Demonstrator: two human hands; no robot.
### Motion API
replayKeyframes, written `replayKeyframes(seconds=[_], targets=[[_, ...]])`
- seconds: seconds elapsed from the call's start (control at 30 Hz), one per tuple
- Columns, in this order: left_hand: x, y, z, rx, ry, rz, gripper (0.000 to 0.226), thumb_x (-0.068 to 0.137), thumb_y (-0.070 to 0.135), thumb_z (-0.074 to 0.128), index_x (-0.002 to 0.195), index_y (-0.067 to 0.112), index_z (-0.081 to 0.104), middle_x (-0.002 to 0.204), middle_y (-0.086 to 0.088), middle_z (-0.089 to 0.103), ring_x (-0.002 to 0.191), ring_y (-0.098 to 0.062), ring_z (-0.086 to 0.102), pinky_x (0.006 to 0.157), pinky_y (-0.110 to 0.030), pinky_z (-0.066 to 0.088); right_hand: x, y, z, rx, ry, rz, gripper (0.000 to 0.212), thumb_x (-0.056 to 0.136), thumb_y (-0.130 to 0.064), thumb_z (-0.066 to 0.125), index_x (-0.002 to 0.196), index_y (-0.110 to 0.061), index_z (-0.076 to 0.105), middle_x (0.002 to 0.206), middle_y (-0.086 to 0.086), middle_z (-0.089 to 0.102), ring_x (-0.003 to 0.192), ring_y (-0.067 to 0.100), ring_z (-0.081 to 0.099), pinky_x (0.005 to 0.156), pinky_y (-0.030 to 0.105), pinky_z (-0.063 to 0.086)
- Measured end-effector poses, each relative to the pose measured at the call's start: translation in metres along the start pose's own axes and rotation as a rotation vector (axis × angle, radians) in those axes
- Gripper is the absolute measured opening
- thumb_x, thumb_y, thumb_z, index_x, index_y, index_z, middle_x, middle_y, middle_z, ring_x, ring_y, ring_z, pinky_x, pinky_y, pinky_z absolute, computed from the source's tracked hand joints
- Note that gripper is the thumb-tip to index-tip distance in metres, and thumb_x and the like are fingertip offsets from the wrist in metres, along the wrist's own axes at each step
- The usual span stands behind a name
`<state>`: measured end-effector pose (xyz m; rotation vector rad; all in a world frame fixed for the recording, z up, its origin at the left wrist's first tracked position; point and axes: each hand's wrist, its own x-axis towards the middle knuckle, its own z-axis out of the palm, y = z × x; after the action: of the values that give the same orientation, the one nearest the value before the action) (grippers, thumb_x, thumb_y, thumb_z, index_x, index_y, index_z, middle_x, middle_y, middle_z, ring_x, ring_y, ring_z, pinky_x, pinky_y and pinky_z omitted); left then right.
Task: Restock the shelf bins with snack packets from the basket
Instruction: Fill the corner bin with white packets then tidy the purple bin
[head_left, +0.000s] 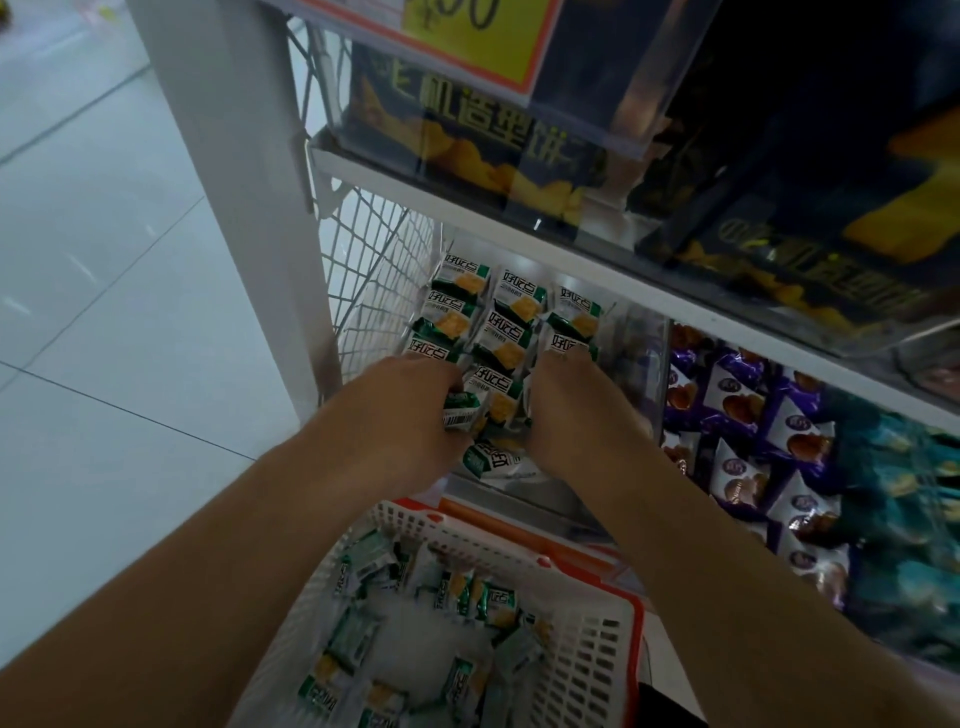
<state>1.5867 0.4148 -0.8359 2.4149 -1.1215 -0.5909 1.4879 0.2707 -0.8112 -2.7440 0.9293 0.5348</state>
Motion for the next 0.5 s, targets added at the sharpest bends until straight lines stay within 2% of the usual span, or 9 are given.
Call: replayKeyframes(seconds=[0.07, 0.13, 0.17, 0.23, 0.3, 0.33, 0.37, 0.43, 0.5], targets=[[0.000, -0.001, 0.001, -0.007, 0.007, -0.003, 0.024, 0.086, 0.039, 0.073, 0.108, 0.031, 0.069, 0.103, 0.009, 0.064, 0.089, -0.011, 0.060, 0.069, -0.027, 0.050, 0.002, 0.000, 0.000, 0.020, 0.022, -0.048, 0.039, 0.086, -0.005, 0.075, 0.121, -0.004, 0.059, 0.120, 0.019, 0.053, 0.089, 0.034, 0.064, 0.075, 0.040, 0.058], [0.001, -0.002, 0.002, -0.005, 0.024, -0.002, 0.023, 0.085, 0.037, 0.073, 0.108, 0.031, 0.070, 0.101, 0.010, 0.065, 0.088, -0.010, 0.061, 0.066, -0.024, 0.049, 0.005, 0.001, 0.001, 0.016, -0.007, -0.106, 0.013, 0.088, -0.005, 0.073, 0.092, -0.008, 0.061, 0.092, 0.012, 0.061, 0.074, 0.027, 0.061, 0.055, 0.028, 0.045], [0.002, -0.002, 0.002, 0.004, 0.027, 0.000, 0.023, 0.085, 0.037, 0.074, 0.107, 0.031, 0.071, 0.099, 0.011, 0.065, 0.086, -0.009, 0.060, 0.063, -0.021, 0.045, 0.006, 0.002, 0.004, 0.019, -0.045, -0.126, 0.018, 0.090, -0.007, 0.072, 0.081, -0.009, 0.057, 0.080, 0.010, 0.059, 0.069, 0.025, 0.060, 0.050, 0.027, 0.040], [0.003, -0.002, 0.003, 0.023, 0.026, -0.001, 0.023, 0.085, 0.036, 0.075, 0.107, 0.031, 0.070, 0.096, 0.013, 0.062, 0.085, -0.008, 0.056, 0.063, -0.022, 0.042, 0.003, 0.002, -0.001, 0.035, -0.110, -0.141, 0.023, 0.093, -0.008, 0.069, 0.076, -0.010, 0.055, 0.075, 0.012, 0.059, 0.069, 0.027, 0.062, 0.050, 0.030, 0.044], [0.002, -0.002, 0.003, 0.010, 0.038, -0.022, 0.024, 0.085, 0.036, 0.077, 0.107, 0.032, 0.069, 0.095, 0.014, 0.059, 0.086, -0.008, 0.056, 0.069, -0.026, 0.047, 0.003, 0.004, -0.011, 0.112, -0.142, -0.136, 0.007, 0.094, -0.006, 0.063, 0.091, -0.001, 0.066, 0.088, 0.019, 0.068, 0.083, 0.035, 0.069, 0.067, 0.041, 0.060], [0.002, -0.003, 0.003, -0.003, 0.050, -0.033, 0.024, 0.084, 0.037, 0.077, 0.106, 0.032, 0.068, 0.095, 0.014, 0.059, 0.087, -0.009, 0.057, 0.071, -0.028, 0.051, 0.003, 0.004, -0.017, 0.140, -0.153, -0.140, 0.012, 0.096, -0.008, 0.060, 0.096, 0.000, 0.068, 0.092, 0.020, 0.070, 0.088, 0.035, 0.070, 0.076, 0.044, 0.062], [0.001, -0.003, 0.003, -0.011, 0.060, -0.040, 0.024, 0.083, 0.037, 0.077, 0.105, 0.032, 0.067, 0.095, 0.013, 0.060, 0.088, -0.010, 0.059, 0.073, -0.031, 0.054, 0.003, 0.003, -0.020, 0.154, -0.188, -0.140, 0.016, 0.099, -0.013, 0.057, 0.092, -0.003, 0.067, 0.088, 0.018, 0.068, 0.083, 0.031, 0.069, 0.077, 0.043, 0.061], [0.000, -0.002, 0.003, -0.004, 0.061, -0.038, 0.025, 0.082, 0.038, 0.078, 0.102, 0.033, 0.066, 0.095, 0.011, 0.062, 0.090, -0.011, 0.061, 0.076, -0.037, 0.058, 0.000, -0.003, -0.019, 0.101, -0.284, -0.155, 0.038, 0.105, -0.032, 0.054, 0.070, -0.018, 0.051, 0.066, 0.004, 0.051, 0.059, 0.018, 0.049, 0.063, 0.031, 0.047], [-0.001, -0.002, 0.002, 0.004, 0.063, -0.029, 0.027, 0.080, 0.038, 0.079, 0.103, 0.033, 0.064, 0.097, 0.010, 0.063, 0.087, -0.011, 0.061, 0.074, -0.037, 0.059, -0.004, -0.006, -0.008, 0.166, -0.353, -0.140, 0.046, 0.100, -0.044, 0.061, 0.063, -0.022, 0.045, 0.057, -0.001, 0.039, 0.052, 0.015, 0.037, 0.051, 0.028, 0.034]])
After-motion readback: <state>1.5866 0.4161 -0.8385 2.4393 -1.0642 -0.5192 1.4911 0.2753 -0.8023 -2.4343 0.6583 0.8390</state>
